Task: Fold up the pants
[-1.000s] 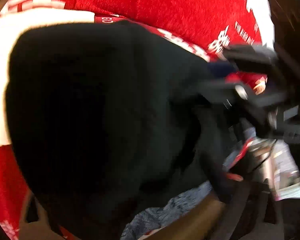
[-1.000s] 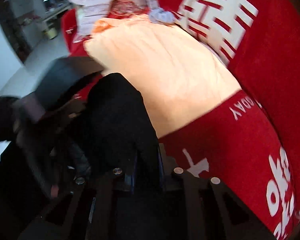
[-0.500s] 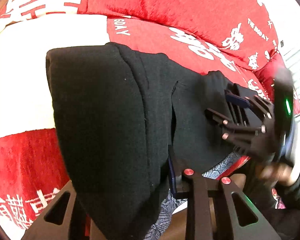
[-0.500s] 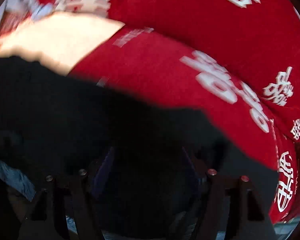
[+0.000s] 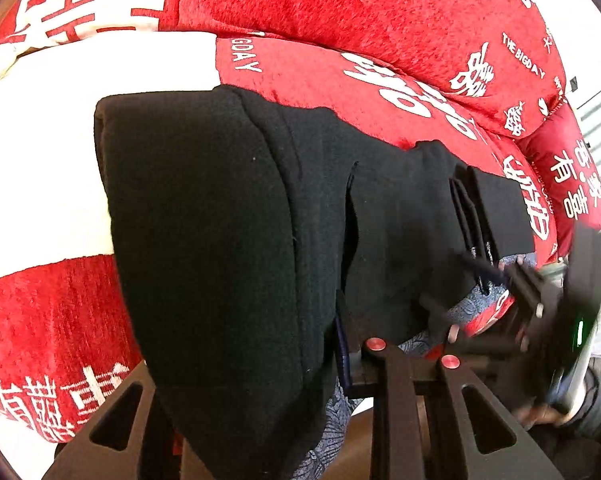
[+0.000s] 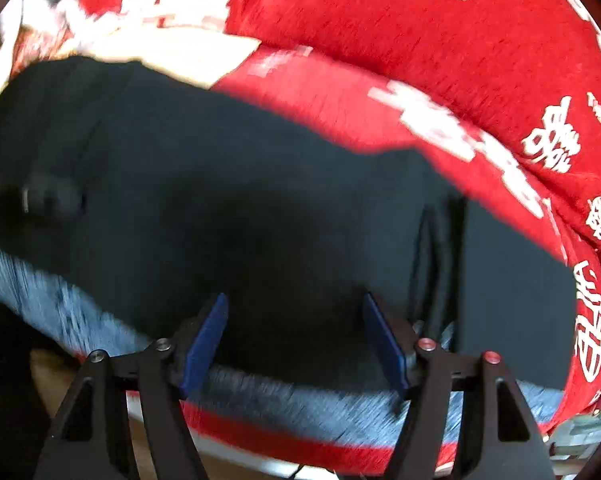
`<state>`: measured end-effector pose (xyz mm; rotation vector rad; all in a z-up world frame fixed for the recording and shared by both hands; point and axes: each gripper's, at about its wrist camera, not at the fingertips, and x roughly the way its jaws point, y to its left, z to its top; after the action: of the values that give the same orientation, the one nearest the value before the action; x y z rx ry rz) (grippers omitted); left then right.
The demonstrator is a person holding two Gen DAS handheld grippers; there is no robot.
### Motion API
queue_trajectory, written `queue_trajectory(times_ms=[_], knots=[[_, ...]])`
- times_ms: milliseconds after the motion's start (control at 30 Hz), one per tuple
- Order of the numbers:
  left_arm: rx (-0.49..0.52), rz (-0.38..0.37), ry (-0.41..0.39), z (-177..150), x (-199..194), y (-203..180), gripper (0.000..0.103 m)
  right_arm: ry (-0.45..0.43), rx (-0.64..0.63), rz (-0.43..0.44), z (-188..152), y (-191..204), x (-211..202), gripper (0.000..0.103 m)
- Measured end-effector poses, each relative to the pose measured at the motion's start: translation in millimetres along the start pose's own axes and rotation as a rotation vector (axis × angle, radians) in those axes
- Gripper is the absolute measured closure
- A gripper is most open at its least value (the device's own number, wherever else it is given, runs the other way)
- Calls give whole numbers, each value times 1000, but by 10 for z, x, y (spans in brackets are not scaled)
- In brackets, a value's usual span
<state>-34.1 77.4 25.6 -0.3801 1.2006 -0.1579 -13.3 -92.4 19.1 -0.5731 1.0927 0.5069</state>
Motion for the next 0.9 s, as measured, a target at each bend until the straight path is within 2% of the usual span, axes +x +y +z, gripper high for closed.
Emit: queue_trajectory(times_ms=[33, 67, 100, 167, 233, 333, 367, 400, 467, 533, 600, 633, 667, 733, 833, 867, 900], knots=[[-1, 2, 3, 8, -12, -7, 75, 0, -36, 64, -9, 82, -38, 30], [1, 5, 3, 20, -41, -33, 76, 18, -92, 180, -6, 191, -72, 30], [6, 7, 1, 25, -65, -60, 76, 19, -118, 231, -2, 244, -111, 30], [23, 14, 1, 39, -128, -140, 77, -31, -131, 192, 23, 194, -236, 30], [31, 11, 4, 57, -186, -228, 77, -56, -78, 197, 67, -50, -300, 28], [44, 16, -2, 145, -295, -392, 78, -50, 86, 195, 87, -614, -226, 24], [45, 12, -7, 199, -350, -469, 78, -24, 125, 227, 88, -756, -130, 24], [45, 8, -9, 236, -386, -519, 78, 37, 158, 261, 57, -840, -1, 24], [55, 1, -12, 318, -474, -682, 78, 120, 177, 391, -80, -839, 118, 24], [78, 10, -15, 367, -534, -828, 78, 95, 80, 433, -174, -749, -48, 23], [114, 27, -12, 415, -578, -1046, 78, 33, 76, 490, -222, -859, -244, 23], [127, 35, -10, 442, -584, -1137, 78, -9, 101, 497, -242, -986, -337, 23], [142, 46, -5, 483, -589, -1269, 78, -52, 148, 466, -260, -1220, -415, 22], [156, 53, 3, 546, -591, -1442, 78, -66, 217, 382, -291, -1582, -392, 21], [180, 41, 8, 656, -588, -1741, 78, 33, 287, 248, -367, -1981, -111, 21], [193, 39, 11, 703, -568, -1881, 78, 51, 282, 226, -387, -2013, -32, 22], [202, 41, 14, 736, -549, -1977, 78, 27, 257, 210, -384, -1977, -30, 22]])
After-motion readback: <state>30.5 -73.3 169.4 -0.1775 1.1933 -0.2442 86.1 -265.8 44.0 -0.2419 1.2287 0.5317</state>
